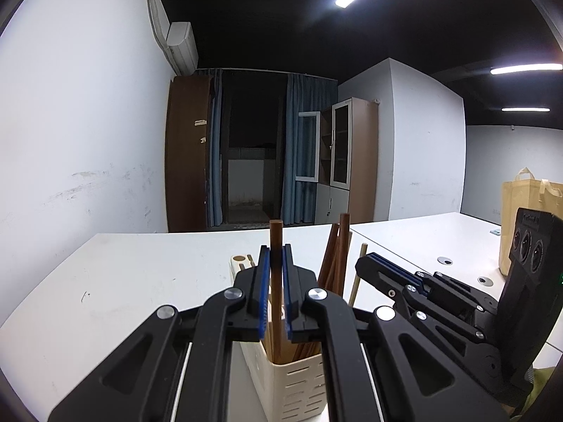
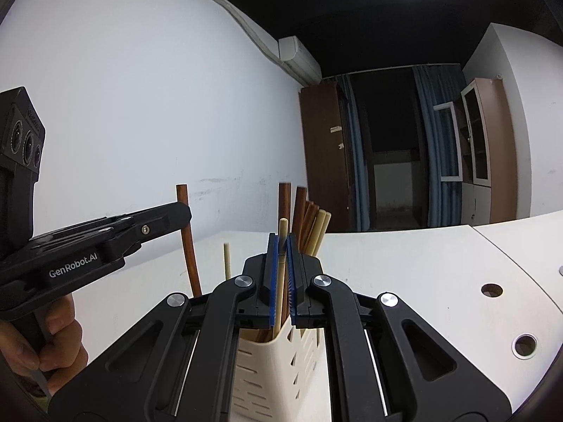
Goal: Organize utensils
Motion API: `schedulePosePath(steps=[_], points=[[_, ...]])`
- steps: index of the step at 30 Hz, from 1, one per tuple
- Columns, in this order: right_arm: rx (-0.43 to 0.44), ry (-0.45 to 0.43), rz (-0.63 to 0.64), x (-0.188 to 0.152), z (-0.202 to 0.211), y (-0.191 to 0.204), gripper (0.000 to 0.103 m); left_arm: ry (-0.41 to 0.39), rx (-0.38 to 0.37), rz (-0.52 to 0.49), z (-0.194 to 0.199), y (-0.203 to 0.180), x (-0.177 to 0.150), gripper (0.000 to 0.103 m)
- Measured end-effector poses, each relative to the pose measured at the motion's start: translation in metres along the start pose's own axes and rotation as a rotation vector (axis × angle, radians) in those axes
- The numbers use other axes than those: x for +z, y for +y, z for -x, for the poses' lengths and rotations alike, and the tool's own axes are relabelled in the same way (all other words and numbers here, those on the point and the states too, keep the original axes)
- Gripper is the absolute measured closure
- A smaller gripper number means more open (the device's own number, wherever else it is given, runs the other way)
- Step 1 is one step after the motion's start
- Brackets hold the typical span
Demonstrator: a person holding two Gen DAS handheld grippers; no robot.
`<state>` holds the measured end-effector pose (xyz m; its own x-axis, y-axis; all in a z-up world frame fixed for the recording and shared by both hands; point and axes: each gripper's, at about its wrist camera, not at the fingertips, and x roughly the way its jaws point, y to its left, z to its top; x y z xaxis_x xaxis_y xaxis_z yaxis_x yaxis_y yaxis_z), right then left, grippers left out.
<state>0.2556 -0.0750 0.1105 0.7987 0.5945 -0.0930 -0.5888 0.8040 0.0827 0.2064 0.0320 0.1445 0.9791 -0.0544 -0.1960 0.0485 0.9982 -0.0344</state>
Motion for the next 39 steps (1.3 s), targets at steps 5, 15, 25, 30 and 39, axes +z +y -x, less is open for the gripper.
schedulePosePath(steps=[5, 15, 25, 30, 39], points=[[0.004, 0.015, -0.013, -0.003, 0.002, 0.000, 0.094, 0.018, -0.017, 0.009, 0.002, -0.002, -0.003, 0.087], [-0.026, 0.034, -0.016, -0.006, 0.016, -0.004, 0.080, 0.022, 0.019, 0.042, 0.019, 0.008, -0.011, 0.072], [-0.048, 0.121, -0.011, -0.018, 0.039, -0.008, 0.070, 0.060, 0.022, 0.032, 0.046, 0.002, -0.028, 0.061], [-0.056, 0.162, -0.026, -0.020, 0.054, -0.010, 0.060, 0.098, 0.012, 0.056, 0.056, 0.002, -0.046, 0.053], [-0.078, 0.257, -0.002, -0.046, 0.084, -0.005, 0.041, 0.166, 0.016, 0.068, 0.071, 0.001, -0.080, 0.035]])
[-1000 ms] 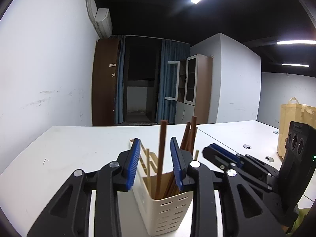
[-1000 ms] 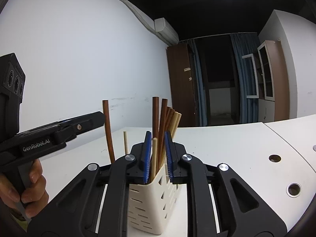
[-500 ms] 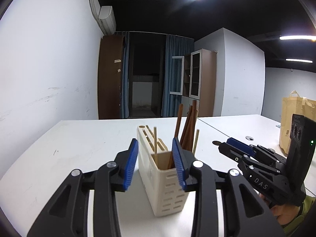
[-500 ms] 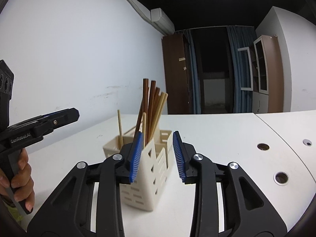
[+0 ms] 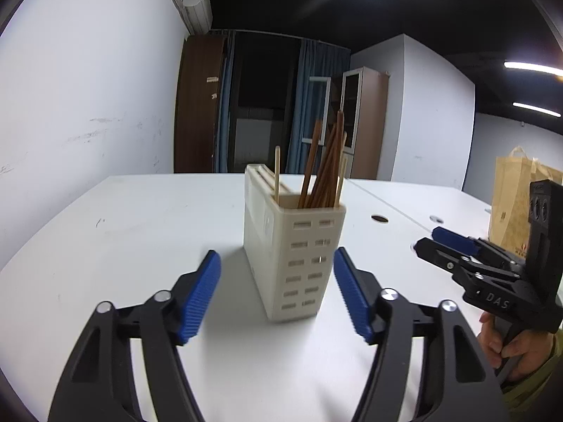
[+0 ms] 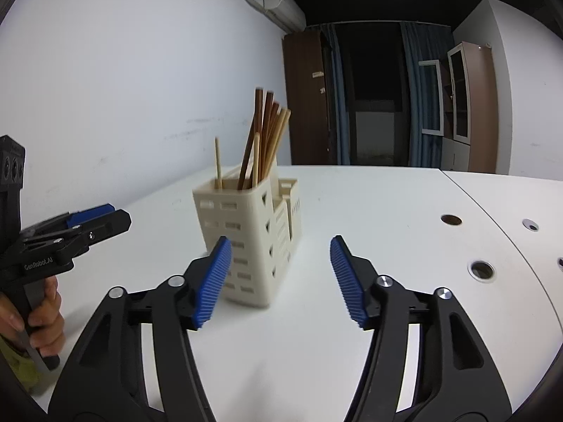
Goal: Organize utensils
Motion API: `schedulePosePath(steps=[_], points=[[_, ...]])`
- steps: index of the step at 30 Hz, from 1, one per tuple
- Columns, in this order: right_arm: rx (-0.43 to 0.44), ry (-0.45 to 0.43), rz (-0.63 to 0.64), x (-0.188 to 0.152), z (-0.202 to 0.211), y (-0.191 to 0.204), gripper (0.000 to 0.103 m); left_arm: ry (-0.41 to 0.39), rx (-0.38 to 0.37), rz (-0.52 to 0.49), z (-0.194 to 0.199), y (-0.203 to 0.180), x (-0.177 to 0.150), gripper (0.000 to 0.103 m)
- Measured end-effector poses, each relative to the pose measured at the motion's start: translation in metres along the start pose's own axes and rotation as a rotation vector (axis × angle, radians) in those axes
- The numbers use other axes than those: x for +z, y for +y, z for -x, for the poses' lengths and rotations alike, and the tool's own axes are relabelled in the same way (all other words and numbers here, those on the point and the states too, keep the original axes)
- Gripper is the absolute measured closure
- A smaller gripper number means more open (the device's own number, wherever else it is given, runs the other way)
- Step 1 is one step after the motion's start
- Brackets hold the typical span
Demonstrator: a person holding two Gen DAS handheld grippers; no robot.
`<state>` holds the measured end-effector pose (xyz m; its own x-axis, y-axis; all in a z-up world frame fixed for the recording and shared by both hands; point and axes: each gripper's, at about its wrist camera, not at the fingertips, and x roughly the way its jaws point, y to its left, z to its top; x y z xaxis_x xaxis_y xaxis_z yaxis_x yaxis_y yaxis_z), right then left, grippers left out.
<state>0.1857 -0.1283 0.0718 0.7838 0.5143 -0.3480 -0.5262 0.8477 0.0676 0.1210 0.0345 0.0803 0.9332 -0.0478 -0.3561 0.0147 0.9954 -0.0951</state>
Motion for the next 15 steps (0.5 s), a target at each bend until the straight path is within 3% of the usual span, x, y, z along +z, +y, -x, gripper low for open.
schedulePosePath(steps=[10, 15], points=[[0.001, 0.043, 0.019, -0.033, 0.026, 0.000, 0.025, 0.005, 0.022, -0.042, 0.017, -0.007, -0.026, 0.015], [0.001, 0.025, 0.014, -0.038, 0.034, -0.001, 0.011, -0.001, 0.042, -0.056, 0.020, -0.008, -0.033, 0.006]])
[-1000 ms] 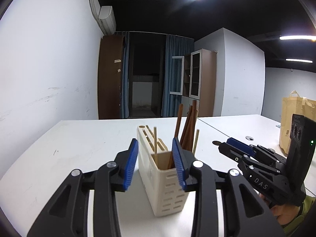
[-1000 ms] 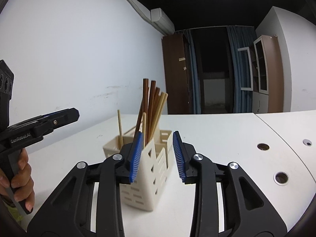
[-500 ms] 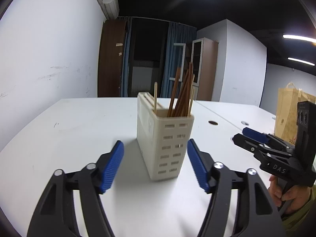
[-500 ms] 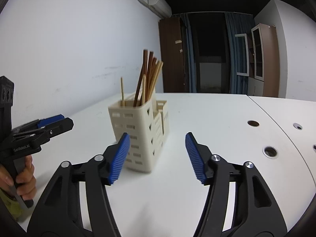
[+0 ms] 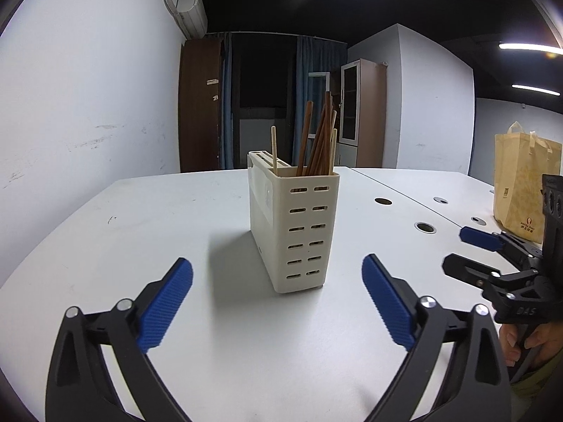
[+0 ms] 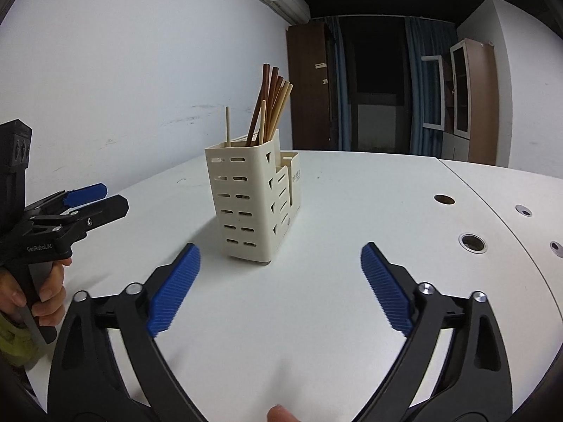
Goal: Organize utensils
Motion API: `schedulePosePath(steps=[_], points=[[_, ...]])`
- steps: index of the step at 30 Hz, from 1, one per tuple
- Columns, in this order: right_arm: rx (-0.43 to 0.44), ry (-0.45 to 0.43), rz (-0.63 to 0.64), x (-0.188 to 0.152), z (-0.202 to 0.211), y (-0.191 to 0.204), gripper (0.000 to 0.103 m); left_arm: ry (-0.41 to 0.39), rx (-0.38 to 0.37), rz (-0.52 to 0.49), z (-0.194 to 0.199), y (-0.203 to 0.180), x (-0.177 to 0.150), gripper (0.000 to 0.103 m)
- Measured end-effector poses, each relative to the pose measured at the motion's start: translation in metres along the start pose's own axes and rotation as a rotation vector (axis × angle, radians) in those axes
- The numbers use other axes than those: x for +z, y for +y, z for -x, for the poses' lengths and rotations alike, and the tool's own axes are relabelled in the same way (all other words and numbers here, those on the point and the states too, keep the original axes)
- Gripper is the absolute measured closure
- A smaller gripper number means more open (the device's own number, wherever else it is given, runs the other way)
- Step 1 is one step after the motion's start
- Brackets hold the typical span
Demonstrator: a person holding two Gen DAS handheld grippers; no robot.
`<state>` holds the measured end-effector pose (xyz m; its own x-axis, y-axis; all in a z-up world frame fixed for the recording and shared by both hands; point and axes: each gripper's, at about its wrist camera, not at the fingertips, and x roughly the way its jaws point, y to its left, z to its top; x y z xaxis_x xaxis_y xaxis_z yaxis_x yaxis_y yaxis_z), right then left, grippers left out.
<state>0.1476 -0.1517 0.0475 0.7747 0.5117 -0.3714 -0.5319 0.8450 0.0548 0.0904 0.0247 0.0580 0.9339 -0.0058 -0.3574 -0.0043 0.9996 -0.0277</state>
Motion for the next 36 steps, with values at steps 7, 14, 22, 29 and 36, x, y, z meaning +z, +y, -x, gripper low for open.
schedulePosePath(steps=[7, 14, 22, 29, 36], points=[[0.017, 0.001, 0.002, 0.0007, -0.0007, 0.0002, 0.009, 0.029, 0.013, -0.009, -0.0025, -0.0014, -0.0102, 0.006], [0.023, 0.009, 0.018, -0.0010, -0.0034, 0.0032, 0.008, 0.041, 0.014, 0.000, -0.0046, 0.0007, -0.0083, 0.006], [0.032, 0.014, 0.035, -0.0019, -0.0045, 0.0063, 0.008, 0.047, 0.029, -0.006, -0.0056, -0.0011, -0.0084, 0.006], [0.035, 0.018, 0.034, -0.0024, -0.0055, 0.0068, 0.008, 0.036, 0.048, -0.008, -0.0045, 0.0007, -0.0083, 0.006], [0.041, 0.021, 0.033, -0.0036, -0.0040, 0.0062, 0.008, 0.023, 0.042, -0.022, -0.0021, -0.0017, -0.0092, 0.006]])
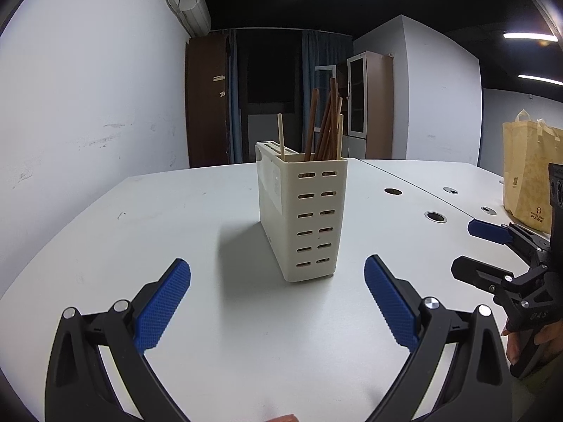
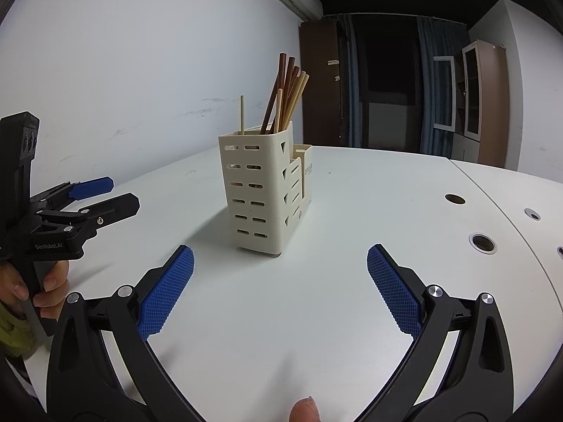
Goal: Organize utensils
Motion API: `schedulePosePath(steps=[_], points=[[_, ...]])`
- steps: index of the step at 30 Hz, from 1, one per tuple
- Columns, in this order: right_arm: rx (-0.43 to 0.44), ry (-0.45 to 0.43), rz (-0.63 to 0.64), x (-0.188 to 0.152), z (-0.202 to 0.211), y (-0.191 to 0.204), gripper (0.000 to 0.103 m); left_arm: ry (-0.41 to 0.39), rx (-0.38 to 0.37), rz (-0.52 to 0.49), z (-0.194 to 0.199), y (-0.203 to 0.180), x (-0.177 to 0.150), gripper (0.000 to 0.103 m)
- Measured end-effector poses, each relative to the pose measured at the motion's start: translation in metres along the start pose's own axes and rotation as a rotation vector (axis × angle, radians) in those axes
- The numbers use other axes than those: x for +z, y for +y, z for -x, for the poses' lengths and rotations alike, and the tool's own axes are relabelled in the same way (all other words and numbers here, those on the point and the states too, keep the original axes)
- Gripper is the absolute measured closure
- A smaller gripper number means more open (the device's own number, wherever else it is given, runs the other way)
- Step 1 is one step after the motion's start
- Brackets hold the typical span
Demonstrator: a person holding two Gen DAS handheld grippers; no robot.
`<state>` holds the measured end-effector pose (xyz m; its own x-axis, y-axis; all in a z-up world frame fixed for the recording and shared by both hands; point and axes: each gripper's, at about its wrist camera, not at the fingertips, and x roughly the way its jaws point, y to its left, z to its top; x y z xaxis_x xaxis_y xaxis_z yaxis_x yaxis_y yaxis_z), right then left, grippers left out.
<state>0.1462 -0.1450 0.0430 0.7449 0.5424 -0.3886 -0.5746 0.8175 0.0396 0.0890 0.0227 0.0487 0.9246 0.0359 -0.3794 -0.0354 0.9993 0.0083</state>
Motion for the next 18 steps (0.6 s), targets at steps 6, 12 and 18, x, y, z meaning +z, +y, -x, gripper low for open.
schedulePosePath(steps=[6, 12, 18], points=[[0.003, 0.005, 0.002, -0.0008, -0.0001, 0.0008, 0.008, 0.003, -0.011, 0.004, -0.0010, -0.0003, -0.0001, 0.006], [0.005, 0.013, 0.000, -0.0016, -0.0011, 0.0008, 0.008, 0.003, -0.011, -0.007, -0.0009, -0.0036, -0.0007, 0.006], [0.009, 0.020, 0.003, -0.0025, -0.0020, 0.0009, 0.008, -0.012, -0.005, -0.009, 0.0001, -0.0045, -0.0014, 0.006]])
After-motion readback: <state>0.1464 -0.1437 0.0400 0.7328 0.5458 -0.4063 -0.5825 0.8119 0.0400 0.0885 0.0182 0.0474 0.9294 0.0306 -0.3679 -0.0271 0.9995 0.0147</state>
